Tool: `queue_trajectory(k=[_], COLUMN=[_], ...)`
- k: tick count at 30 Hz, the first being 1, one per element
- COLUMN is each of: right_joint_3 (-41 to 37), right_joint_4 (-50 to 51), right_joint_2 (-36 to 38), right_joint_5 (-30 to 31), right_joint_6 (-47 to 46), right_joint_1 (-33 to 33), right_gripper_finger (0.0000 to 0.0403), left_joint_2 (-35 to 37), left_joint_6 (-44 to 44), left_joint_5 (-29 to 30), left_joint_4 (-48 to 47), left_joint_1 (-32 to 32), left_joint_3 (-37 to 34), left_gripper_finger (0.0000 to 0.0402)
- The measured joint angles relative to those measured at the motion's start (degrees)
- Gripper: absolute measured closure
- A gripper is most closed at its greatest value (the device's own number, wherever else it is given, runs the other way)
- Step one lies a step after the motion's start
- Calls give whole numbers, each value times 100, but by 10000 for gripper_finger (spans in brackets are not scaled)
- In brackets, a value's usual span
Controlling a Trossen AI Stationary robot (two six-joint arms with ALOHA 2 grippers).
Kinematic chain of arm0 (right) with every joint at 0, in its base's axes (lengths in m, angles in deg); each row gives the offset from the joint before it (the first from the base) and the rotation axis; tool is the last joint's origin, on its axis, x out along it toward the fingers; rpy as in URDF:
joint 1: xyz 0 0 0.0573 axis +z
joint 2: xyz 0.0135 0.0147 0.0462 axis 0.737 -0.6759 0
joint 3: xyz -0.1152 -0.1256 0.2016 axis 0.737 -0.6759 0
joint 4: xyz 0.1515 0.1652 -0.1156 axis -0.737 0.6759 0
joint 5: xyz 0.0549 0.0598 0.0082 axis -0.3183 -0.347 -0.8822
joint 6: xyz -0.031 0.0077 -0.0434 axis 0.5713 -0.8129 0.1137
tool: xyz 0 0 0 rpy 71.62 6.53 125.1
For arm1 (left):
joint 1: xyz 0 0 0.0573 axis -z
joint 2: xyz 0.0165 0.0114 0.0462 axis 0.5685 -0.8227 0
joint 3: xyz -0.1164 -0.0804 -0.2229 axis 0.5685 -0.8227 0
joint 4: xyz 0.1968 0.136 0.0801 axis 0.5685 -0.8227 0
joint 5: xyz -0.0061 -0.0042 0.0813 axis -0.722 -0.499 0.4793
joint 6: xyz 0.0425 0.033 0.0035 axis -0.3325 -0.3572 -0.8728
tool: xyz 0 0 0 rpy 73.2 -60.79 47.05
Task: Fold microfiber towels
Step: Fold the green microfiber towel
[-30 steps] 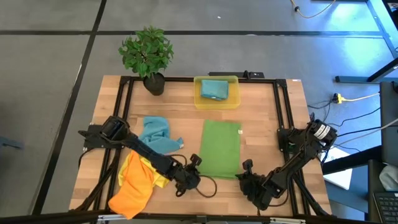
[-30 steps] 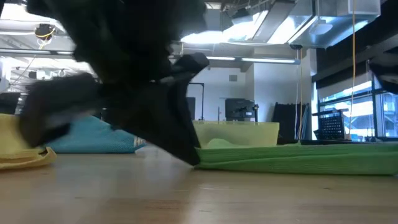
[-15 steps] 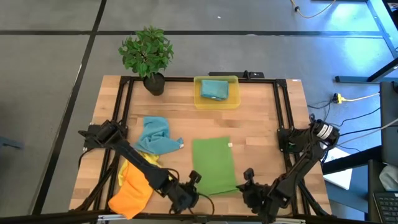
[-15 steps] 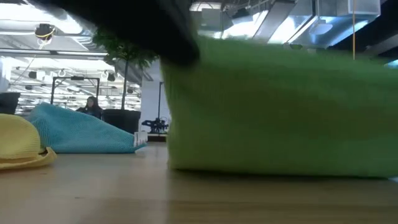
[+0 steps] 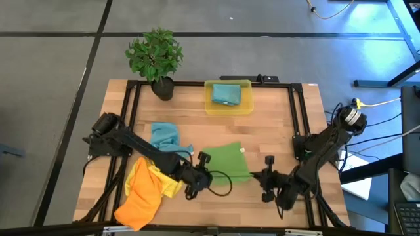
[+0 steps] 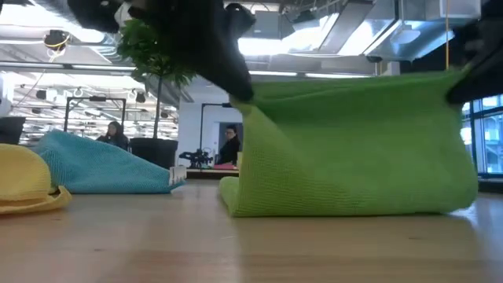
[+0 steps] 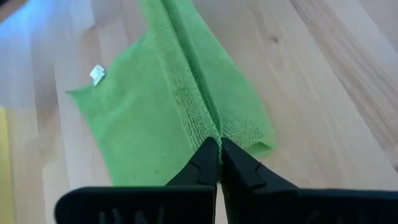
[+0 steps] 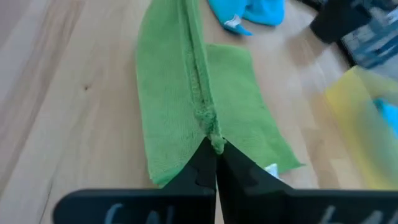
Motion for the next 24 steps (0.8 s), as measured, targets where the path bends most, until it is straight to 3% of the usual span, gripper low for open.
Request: queue_trajectory(k=[10, 18, 24], right_joint_3=[-1299, -1654, -1871], right_joint_4=[-2037, -2543, -2619], right_joint_2=[546, 542, 510], right_joint_5=[-779, -1263, -1525], right_joint_6=[1149, 1301, 1083], right_joint_1=[-1528, -2481, -2813], right_gripper_finger=[403, 403, 403], left_joint_2=[614, 614, 537], left_joint_6=[159, 127, -80], left_joint_5=[-232, -269, -543], left_joint_4=[993, 1317, 1647], left_joint_1=[-733, -1472, -1801], left_joint_3=[-1470, -1905, -1970], left_gripper_finger=[401, 401, 401])
